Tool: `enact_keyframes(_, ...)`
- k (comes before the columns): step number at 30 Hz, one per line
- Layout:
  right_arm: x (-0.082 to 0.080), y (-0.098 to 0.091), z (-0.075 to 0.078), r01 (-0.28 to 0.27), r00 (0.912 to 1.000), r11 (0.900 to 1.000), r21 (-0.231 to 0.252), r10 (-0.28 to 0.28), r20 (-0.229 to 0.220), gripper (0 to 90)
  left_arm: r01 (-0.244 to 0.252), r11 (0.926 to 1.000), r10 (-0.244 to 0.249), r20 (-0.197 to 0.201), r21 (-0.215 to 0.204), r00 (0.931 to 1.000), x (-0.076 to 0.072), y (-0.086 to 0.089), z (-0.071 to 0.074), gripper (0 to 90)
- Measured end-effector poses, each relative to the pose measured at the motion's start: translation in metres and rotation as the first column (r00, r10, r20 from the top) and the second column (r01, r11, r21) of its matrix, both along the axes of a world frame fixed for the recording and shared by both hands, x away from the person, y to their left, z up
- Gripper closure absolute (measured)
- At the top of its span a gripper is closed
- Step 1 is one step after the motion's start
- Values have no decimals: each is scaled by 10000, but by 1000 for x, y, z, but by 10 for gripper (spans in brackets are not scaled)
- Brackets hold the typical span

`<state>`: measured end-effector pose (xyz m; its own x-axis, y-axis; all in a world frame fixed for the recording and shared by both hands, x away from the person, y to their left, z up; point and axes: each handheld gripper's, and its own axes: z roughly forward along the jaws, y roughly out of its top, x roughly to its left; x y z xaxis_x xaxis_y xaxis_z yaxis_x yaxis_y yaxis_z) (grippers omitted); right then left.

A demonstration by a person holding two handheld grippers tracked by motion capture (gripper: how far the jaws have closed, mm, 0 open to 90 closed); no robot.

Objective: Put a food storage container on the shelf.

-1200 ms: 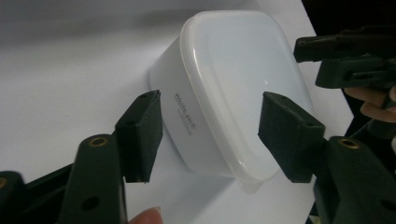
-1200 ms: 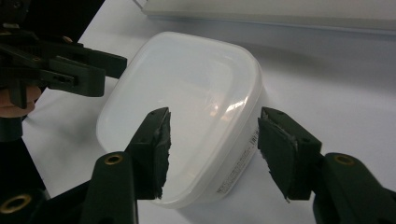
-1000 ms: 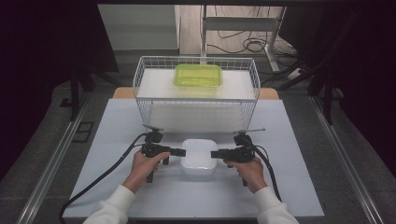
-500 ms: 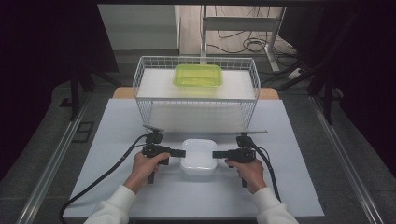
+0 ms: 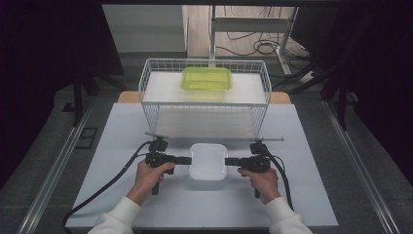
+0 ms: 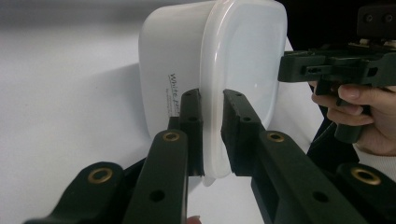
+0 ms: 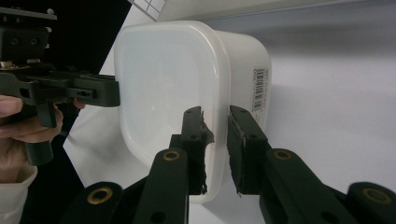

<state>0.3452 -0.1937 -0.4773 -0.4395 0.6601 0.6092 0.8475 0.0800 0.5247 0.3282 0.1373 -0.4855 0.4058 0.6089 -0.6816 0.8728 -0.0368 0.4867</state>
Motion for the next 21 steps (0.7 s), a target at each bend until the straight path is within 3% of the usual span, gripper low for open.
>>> enact_keyframes(10, -5, 1, 11, -304, 9971, 9995, -16, 305, 698, 768, -1, 10000, 3, 434, -33, 9991, -6, 3, 10, 788)
enact_keyframes(21, -14, 6, 34, -687, 9796, 9976, 4, 674, 1895, 766, -75, 9997, 103, 1194, -237, 9928, -16, 11, 31, 788)
